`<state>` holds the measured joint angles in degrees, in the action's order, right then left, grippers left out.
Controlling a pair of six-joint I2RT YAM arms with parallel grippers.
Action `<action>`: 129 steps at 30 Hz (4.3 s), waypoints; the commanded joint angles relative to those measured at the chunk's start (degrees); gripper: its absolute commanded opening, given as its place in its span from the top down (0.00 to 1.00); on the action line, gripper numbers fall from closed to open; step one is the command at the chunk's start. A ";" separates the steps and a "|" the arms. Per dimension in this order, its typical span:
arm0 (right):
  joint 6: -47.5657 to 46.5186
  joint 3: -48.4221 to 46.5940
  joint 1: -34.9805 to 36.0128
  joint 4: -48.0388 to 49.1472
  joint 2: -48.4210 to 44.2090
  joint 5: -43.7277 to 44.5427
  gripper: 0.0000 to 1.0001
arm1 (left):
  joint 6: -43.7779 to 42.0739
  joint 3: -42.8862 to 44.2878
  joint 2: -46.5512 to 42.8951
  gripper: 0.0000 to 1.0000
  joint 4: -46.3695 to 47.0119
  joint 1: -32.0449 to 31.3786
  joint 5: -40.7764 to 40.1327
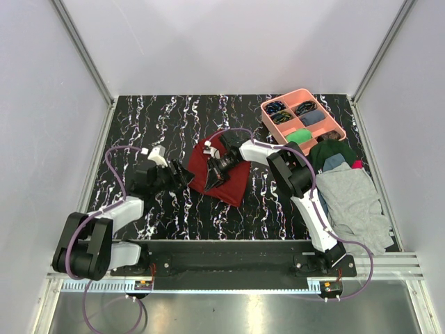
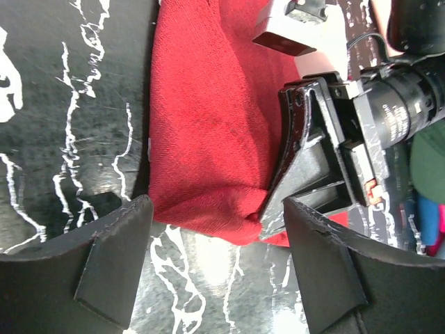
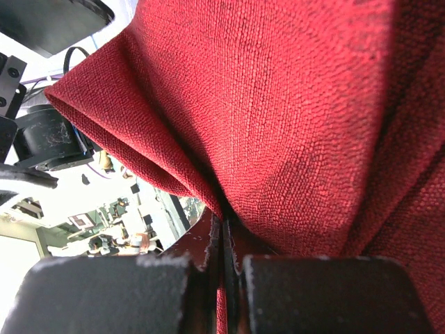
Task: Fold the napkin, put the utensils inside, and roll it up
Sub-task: Roll the napkin with the utensil
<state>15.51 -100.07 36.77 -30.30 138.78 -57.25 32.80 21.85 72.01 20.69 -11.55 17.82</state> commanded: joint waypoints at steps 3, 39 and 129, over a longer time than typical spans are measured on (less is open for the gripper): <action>0.22 -0.39 -0.39 -0.28 -0.35 0.92 1.00 | -5.73 -1.19 -2.92 0.22 -2.85 0.21 -4.73; 0.84 -1.88 -0.47 -0.37 1.49 -1.46 1.00 | -4.67 1.01 12.01 0.43 14.47 0.30 0.63; -24.92 20.36 11.58 -1.33 -20.50 15.09 1.00 | -5.28 22.80 13.68 1.00 -35.54 3.03 -1.47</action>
<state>-12.08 -77.03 51.51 -26.68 114.61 -26.22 29.28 41.25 84.55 -14.41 -9.04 18.72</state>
